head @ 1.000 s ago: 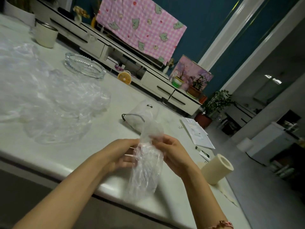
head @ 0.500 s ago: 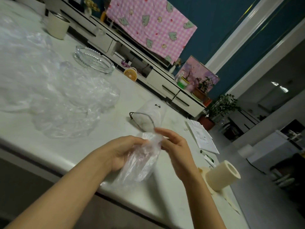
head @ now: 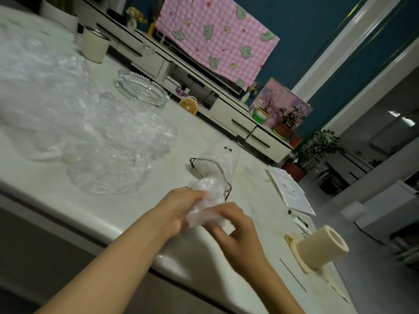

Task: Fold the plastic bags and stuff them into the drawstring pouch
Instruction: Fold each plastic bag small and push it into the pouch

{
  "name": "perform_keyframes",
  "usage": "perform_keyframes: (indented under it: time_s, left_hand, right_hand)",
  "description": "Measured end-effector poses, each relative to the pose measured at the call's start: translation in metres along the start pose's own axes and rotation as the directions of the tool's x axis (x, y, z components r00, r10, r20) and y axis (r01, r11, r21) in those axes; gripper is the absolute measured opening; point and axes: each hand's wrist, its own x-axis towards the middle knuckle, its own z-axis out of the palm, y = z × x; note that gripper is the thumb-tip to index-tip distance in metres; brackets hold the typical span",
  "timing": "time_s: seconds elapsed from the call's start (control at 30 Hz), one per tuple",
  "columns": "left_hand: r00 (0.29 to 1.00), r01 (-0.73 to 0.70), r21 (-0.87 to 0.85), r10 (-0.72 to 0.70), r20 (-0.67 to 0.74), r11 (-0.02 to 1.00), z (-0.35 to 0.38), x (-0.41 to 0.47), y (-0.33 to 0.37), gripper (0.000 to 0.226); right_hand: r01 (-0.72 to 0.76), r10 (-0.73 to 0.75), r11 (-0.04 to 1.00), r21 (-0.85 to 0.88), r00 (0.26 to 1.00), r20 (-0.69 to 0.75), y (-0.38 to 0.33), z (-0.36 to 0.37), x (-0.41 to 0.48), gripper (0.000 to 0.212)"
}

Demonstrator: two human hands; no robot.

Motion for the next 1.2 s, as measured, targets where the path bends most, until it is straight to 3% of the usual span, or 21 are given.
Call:
perform_keyframes:
  time_s: [0.03, 0.1, 0.2, 0.27, 0.37, 0.47, 0.53, 0.6, 0.67, 0.73, 0.77, 0.93, 1.07, 1.13, 1.2]
  left_hand:
    - [0.998, -0.056, 0.050, 0.057, -0.013, 0.997, 0.000, 0.001, 0.000, 0.025]
    - [0.993, -0.117, 0.128, 0.118, 0.001, 0.985, -0.002, 0.002, -0.001, 0.026]
    - [0.988, -0.140, 0.185, 0.126, 0.084, 0.973, 0.000, -0.002, 0.000, 0.017]
    - [0.984, -0.123, 0.228, 0.088, 0.158, 0.966, 0.004, -0.007, 0.003, 0.022]
    - [0.958, -0.151, 0.325, 0.058, 0.280, 0.934, 0.006, -0.015, 0.003, 0.044]
    - [0.973, -0.207, 0.378, 0.151, 0.172, 0.902, 0.007, -0.010, -0.002, 0.062]
    - [0.969, -0.245, 0.401, 0.234, 0.078, 0.883, 0.008, -0.006, -0.002, 0.038]
    - [0.965, -0.259, 0.383, 0.258, 0.057, 0.887, 0.009, -0.006, 0.000, 0.020]
    - [0.964, -0.265, 0.376, 0.255, 0.076, 0.888, 0.009, -0.005, 0.000, 0.014]
    - [0.962, -0.269, 0.380, 0.262, 0.071, 0.885, 0.008, -0.005, 0.001, 0.011]
    - [0.960, -0.276, 0.373, 0.274, 0.061, 0.886, 0.007, -0.003, 0.001, 0.012]
    - [0.938, -0.333, 0.342, 0.346, 0.024, 0.879, 0.004, 0.003, 0.002, 0.026]
    - [0.930, -0.346, 0.359, 0.367, 0.012, 0.867, 0.005, 0.007, 0.003, 0.035]
    - [0.918, -0.373, 0.404, 0.396, 0.029, 0.835, 0.006, 0.009, 0.005, 0.042]
    - [0.897, -0.415, 0.461, 0.437, 0.064, 0.785, 0.007, 0.011, 0.005, 0.050]
  right_hand:
    - [-0.139, 0.134, 0.983, 0.124, 0.990, 0.048, -0.004, -0.005, 0.004, 0.006]
    - [-0.357, 0.317, 0.886, 0.297, 0.932, 0.174, -0.006, -0.014, 0.013, 0.019]
    - [-0.520, 0.436, 0.808, 0.278, 0.844, 0.313, -0.003, -0.023, 0.022, 0.024]
    - [-0.569, 0.503, 0.796, 0.207, 0.811, 0.297, 0.003, -0.022, 0.025, 0.026]
    - [-0.593, 0.558, 0.774, 0.222, 0.804, 0.205, 0.010, -0.018, 0.028, 0.025]
    - [-0.589, 0.567, 0.760, 0.275, 0.808, 0.162, 0.010, -0.018, 0.027, 0.019]
    - [-0.584, 0.600, 0.742, 0.329, 0.797, 0.060, 0.012, -0.019, 0.025, 0.014]
    - [-0.625, 0.673, 0.690, 0.365, 0.739, -0.007, 0.022, -0.019, 0.024, 0.043]
    - [-0.645, 0.693, 0.534, 0.547, 0.704, 0.154, 0.027, -0.018, 0.027, 0.062]
    - [-0.616, 0.631, 0.343, 0.709, 0.710, 0.312, 0.030, -0.014, 0.029, 0.049]
    - [-0.604, 0.612, 0.307, 0.736, 0.717, 0.333, 0.031, -0.012, 0.031, 0.040]
    - [-0.563, 0.636, 0.243, 0.790, 0.708, 0.309, 0.037, -0.001, 0.035, 0.023]
    - [-0.560, 0.578, 0.267, 0.784, 0.744, 0.335, 0.036, -0.006, 0.035, 0.020]
    - [-0.577, 0.561, 0.230, 0.784, 0.737, 0.378, 0.041, -0.009, 0.037, 0.019]
    - [-0.636, 0.560, 0.266, 0.725, 0.714, 0.420, 0.048, -0.010, 0.040, 0.019]
